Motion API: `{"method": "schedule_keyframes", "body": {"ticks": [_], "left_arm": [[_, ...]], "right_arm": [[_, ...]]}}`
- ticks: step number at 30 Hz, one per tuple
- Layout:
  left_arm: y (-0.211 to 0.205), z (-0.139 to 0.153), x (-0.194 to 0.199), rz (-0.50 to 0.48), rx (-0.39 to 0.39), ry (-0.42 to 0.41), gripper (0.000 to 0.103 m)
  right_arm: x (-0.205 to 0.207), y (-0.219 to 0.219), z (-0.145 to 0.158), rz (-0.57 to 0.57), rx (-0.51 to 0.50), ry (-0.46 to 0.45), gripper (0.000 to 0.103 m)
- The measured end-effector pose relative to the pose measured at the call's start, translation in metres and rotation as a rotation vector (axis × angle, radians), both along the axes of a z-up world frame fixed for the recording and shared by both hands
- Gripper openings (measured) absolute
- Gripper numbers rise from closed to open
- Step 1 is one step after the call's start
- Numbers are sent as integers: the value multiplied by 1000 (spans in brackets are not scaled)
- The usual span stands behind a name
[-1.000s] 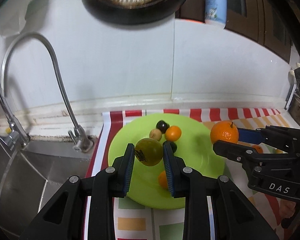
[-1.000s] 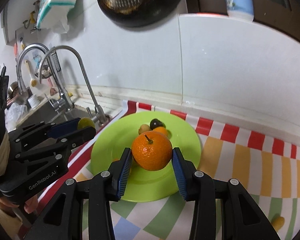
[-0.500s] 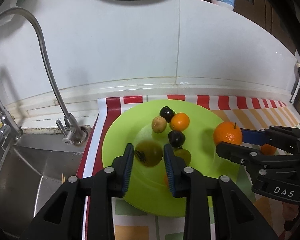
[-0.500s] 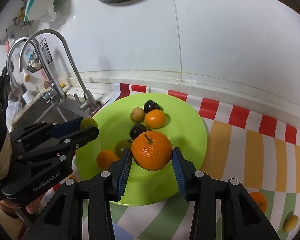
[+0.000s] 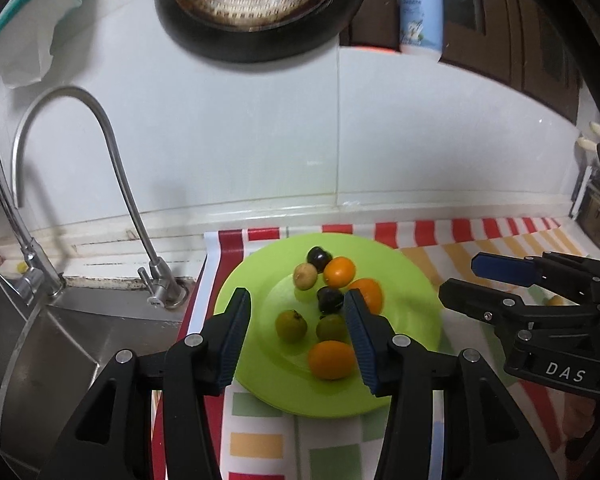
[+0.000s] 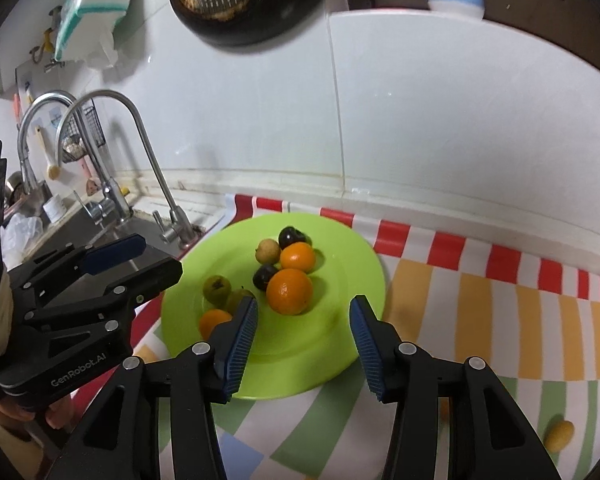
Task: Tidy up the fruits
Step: 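Withdraw both grippers toward the last tangerine and small yellow fruit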
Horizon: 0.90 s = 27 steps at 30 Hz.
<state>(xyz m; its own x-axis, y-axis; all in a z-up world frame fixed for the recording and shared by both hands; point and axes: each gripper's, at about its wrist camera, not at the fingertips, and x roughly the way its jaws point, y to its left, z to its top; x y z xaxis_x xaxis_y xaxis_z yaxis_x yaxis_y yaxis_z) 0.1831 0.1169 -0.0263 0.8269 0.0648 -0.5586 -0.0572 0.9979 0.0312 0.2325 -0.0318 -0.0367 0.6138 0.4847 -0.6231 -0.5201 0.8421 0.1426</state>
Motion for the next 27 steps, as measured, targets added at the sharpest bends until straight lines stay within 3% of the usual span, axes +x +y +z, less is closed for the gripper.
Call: {"method": "schedule_keyframes", "body": {"ticks": [6, 17, 20, 25, 27], "left_arm": [[-13, 17, -15, -19, -7, -29, 53], [-46, 35, -40, -57, 15, -75, 75], [-58, 41, -45, -72, 29, -92, 80], [-76, 49, -51, -92, 36, -120, 90], [-84, 51, -52, -108, 40, -129, 91]], "right_arm": [[-16, -15, 23, -17, 20, -45, 49], [-48, -52, 47, -82, 29, -98, 49], [-57, -65, 52, -113, 31, -113, 60], [-69, -85, 58, -157, 16, -145, 60], [-72, -93, 60, -175, 20, -145, 66]]}}
